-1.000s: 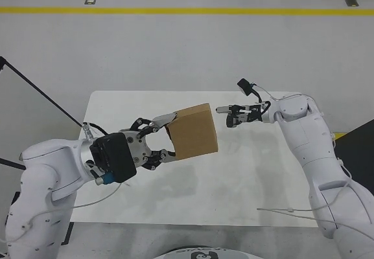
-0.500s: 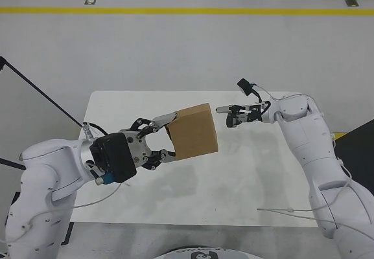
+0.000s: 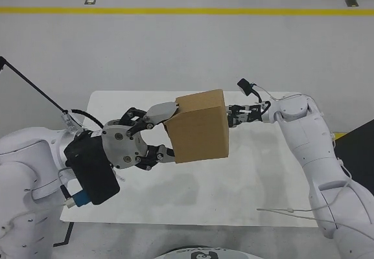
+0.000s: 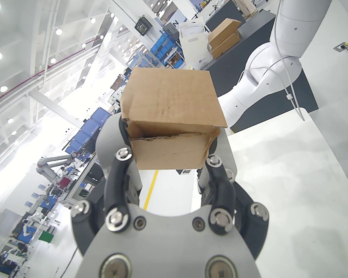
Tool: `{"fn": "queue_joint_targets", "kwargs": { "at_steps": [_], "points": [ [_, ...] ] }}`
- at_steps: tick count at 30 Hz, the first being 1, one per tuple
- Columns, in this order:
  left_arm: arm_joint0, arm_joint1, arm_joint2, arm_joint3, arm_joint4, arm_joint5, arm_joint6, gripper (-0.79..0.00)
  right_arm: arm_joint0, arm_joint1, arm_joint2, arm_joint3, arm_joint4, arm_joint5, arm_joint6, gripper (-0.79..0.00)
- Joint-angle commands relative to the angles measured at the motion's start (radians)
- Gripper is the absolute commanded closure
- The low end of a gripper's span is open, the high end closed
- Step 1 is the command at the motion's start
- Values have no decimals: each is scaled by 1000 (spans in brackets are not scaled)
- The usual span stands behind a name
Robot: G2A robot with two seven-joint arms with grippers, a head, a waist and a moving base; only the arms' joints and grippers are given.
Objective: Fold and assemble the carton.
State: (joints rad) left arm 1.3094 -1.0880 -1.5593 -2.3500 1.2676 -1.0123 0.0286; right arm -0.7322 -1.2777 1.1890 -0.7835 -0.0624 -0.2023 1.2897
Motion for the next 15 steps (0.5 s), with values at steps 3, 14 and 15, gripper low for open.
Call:
{"fn": "queue_joint_targets", "kwargs": {
  "at_steps": [3, 14, 15],
  "points": [
    [0, 0, 0, 0, 0, 0, 0, 0, 0, 0, 0, 0, 0, 0, 0, -785],
    [51, 8, 41, 0, -110, 77, -217, 0, 0, 0, 0, 0, 0, 0, 0, -785],
    [50, 8, 44, 0, -123, 79, -233, 0, 0, 0, 0, 0, 0, 0, 0, -785]
  ]
}}
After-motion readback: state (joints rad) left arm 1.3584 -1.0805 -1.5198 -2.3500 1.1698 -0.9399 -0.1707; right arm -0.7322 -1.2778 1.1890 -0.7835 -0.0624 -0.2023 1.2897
